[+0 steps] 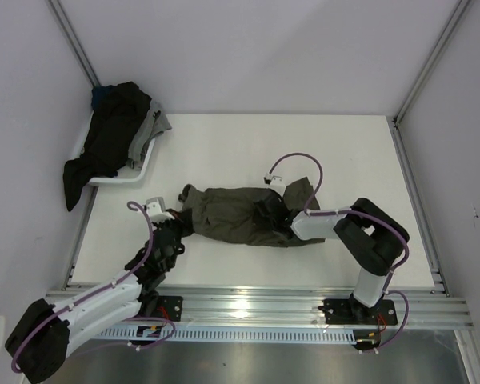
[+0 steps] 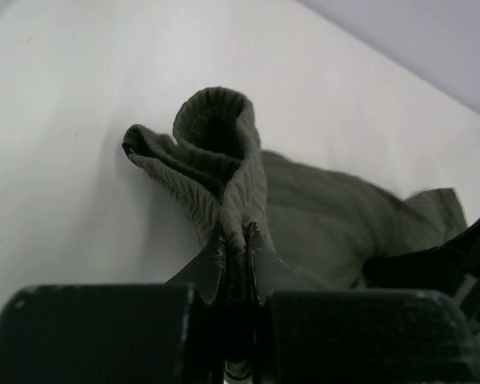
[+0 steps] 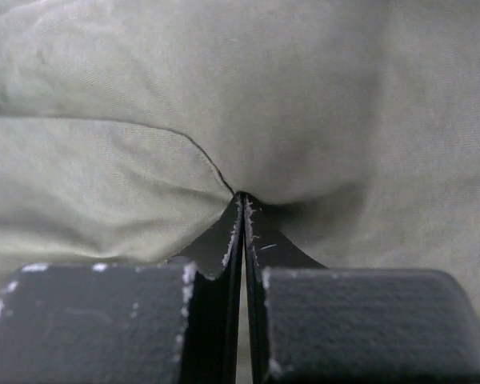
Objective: Fold and stack the shorts
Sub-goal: Fold the shorts
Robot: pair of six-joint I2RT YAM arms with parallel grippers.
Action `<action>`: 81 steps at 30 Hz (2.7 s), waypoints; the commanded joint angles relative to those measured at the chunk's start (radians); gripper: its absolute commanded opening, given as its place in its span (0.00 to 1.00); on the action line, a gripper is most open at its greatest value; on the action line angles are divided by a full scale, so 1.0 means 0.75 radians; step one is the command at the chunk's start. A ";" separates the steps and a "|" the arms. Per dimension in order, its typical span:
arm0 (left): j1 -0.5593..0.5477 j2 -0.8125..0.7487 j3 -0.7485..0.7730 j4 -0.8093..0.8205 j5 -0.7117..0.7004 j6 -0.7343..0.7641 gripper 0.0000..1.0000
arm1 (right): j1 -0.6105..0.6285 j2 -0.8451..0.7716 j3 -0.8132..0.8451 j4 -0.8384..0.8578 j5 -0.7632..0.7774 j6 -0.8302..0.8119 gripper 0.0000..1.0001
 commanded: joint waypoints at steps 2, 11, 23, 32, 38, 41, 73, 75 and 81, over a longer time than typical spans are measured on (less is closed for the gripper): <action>-0.013 -0.117 -0.114 -0.118 -0.047 -0.186 0.00 | -0.009 0.061 -0.026 0.067 0.063 0.064 0.00; -0.015 -0.467 -0.258 -0.474 0.004 -0.375 0.16 | -0.242 0.073 -0.044 0.092 -0.207 -0.069 0.00; -0.015 -0.558 -0.221 -0.730 0.136 -0.551 0.99 | -0.408 -0.007 -0.022 0.055 -0.405 -0.325 0.00; 0.168 -0.157 -0.225 -0.252 0.371 -0.385 0.99 | -0.508 0.006 0.091 -0.043 -0.549 -0.462 0.02; 0.475 0.250 -0.215 0.124 0.807 -0.307 0.99 | -0.561 -0.029 0.091 -0.062 -0.628 -0.515 0.05; 0.498 0.424 -0.117 0.219 0.934 -0.301 0.99 | -0.563 -0.023 0.103 -0.086 -0.643 -0.546 0.06; 0.680 1.220 0.188 0.567 1.208 -0.205 0.99 | -0.574 0.008 0.117 -0.062 -0.804 -0.546 0.06; 0.656 1.230 0.209 0.536 1.196 -0.195 0.98 | -0.572 0.008 0.115 -0.056 -0.806 -0.542 0.06; 0.629 1.318 0.223 0.575 1.204 -0.193 0.67 | -0.570 0.004 0.107 -0.056 -0.800 -0.540 0.06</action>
